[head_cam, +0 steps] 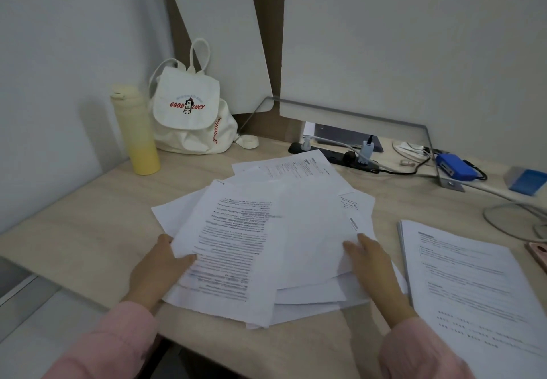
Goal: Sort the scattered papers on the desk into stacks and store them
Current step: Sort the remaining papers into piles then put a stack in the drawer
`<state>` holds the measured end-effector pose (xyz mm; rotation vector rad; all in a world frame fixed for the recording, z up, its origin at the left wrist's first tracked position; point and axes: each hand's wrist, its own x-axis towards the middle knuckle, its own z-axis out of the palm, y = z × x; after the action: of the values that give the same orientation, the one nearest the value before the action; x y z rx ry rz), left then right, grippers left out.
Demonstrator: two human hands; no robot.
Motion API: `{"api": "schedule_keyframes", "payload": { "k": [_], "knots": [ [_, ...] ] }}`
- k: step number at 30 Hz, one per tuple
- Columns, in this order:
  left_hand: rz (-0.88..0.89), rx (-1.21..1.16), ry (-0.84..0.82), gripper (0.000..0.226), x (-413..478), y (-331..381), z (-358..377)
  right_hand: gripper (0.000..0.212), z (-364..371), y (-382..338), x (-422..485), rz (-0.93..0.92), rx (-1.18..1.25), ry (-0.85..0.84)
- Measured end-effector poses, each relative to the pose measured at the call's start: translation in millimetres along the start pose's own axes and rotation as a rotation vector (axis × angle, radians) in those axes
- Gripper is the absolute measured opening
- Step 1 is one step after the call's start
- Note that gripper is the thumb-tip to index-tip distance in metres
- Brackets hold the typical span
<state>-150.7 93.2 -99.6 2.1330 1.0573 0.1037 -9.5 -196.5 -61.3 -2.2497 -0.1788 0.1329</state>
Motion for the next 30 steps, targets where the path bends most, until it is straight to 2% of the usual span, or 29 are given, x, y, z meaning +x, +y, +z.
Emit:
{"api": "schedule_keyframes", "payload": {
  "k": [3,9,12,14,19,22,25,27,30],
  "knots": [
    [0.061,-0.16,0.004,0.014,-8,1,2,0.021,-17,-8,1,-0.091,0.069,0.201],
    [0.093,-0.459,-0.004,0.007,-28,1,3,0.016,-42,-34,-5,-0.241,0.36,0.498],
    [0.099,-0.529,-0.017,0.009,-34,1,-1,0.016,-42,-43,-16,-0.451,0.352,0.613],
    [0.088,-0.573,-0.051,0.01,-35,0,-4,0.016,-33,-42,-23,-0.646,0.182,0.538],
    [0.024,-0.682,-0.064,0.017,-34,-15,-1,0.044,14,-11,-34,-0.989,-0.367,0.074],
    [-0.002,-0.966,-0.079,0.026,-42,-17,2,0.055,35,14,-45,-0.898,-0.533,-0.177],
    [0.026,-1.192,-0.182,0.038,-55,-12,8,0.05,43,24,-54,-0.678,-0.39,-0.243],
    [0.027,-1.191,-0.259,0.047,-62,-9,23,0.046,45,29,-54,-0.576,-0.288,-0.258],
    [-0.02,-1.001,-0.289,0.031,-70,-3,45,0.042,46,29,-53,-0.532,-0.233,-0.278]
  ]
}}
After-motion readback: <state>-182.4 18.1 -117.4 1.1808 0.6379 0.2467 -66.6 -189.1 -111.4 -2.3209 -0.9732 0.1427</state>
